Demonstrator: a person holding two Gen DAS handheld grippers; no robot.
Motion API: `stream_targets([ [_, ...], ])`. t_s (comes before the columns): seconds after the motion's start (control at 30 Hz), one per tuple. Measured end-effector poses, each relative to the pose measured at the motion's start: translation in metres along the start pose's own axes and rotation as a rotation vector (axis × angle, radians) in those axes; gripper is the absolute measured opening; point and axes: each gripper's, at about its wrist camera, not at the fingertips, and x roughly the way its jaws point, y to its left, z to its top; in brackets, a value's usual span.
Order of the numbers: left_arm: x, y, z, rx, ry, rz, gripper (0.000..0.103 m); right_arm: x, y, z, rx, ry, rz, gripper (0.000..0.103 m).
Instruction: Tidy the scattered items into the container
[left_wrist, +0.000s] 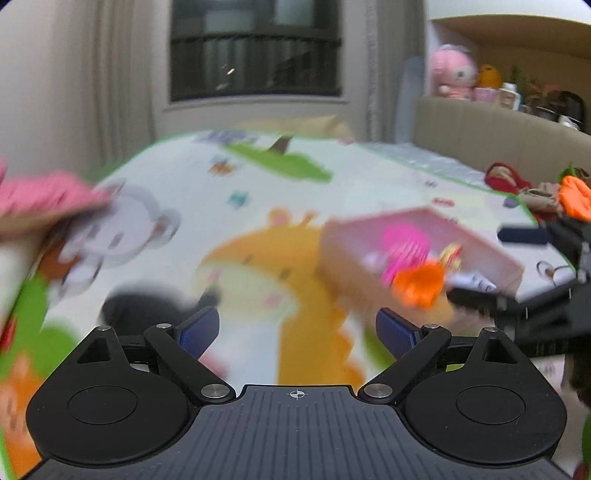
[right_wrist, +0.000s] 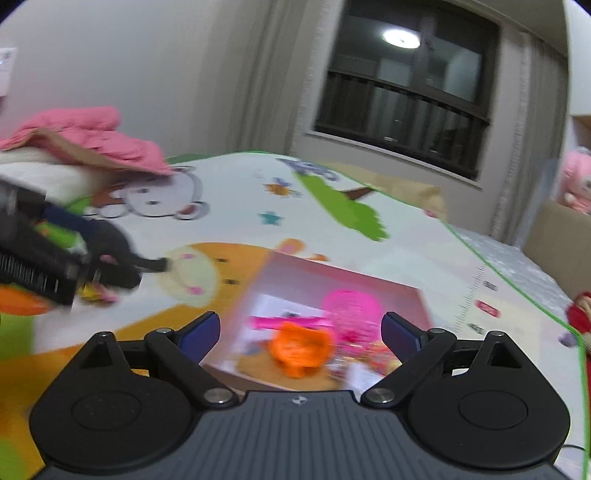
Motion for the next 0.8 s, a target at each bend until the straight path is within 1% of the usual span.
stream_targets([
  [0.07,-0.012,0.017,-0.024,-0.04,0.034,0.025,0.096,0.002,0.024,0.004,-0.037,0.002,0.051,0.095],
  [0.13,-0.02,0.034,-0.041,-0.064,0.061,0.081,0.097,0.008,0.049,0.008,-0.075,0.01,0.098,0.095],
  [0.27,-0.035,0.07,-0.061,-0.108,0.076,0.176,0.098,0.027,0.098,0.015,-0.121,0.035,0.181,0.094],
  [0.3,-0.039,0.08,-0.064,-0.131,0.071,0.194,0.099,0.031,0.108,0.018,-0.128,0.041,0.201,0.092],
  [0.33,-0.043,0.09,-0.067,-0.156,0.065,0.207,0.099,0.036,0.118,0.02,-0.135,0.049,0.223,0.085],
  [0.4,-0.05,0.107,-0.071,-0.201,0.048,0.227,0.099,0.047,0.139,0.025,-0.156,0.067,0.261,0.079],
  [0.5,-0.06,0.129,-0.079,-0.263,0.026,0.255,0.099,0.067,0.168,0.031,-0.202,0.071,0.269,0.078],
  [0.6,-0.067,0.142,-0.088,-0.304,0.02,0.27,0.099,0.09,0.19,0.034,-0.246,0.079,0.246,0.078],
  [0.67,-0.068,0.147,-0.092,-0.315,0.025,0.274,0.099,0.104,0.199,0.034,-0.269,0.096,0.235,0.07],
  [0.7,-0.068,0.149,-0.093,-0.317,0.028,0.275,0.099,0.11,0.202,0.033,-0.281,0.112,0.232,0.056],
  [0.73,-0.068,0.151,-0.093,-0.316,0.031,0.276,0.099,0.114,0.205,0.033,-0.29,0.126,0.22,0.049],
  [0.8,-0.065,0.154,-0.09,-0.312,0.03,0.276,0.099,0.114,0.202,0.032,-0.29,0.128,0.208,0.042],
])
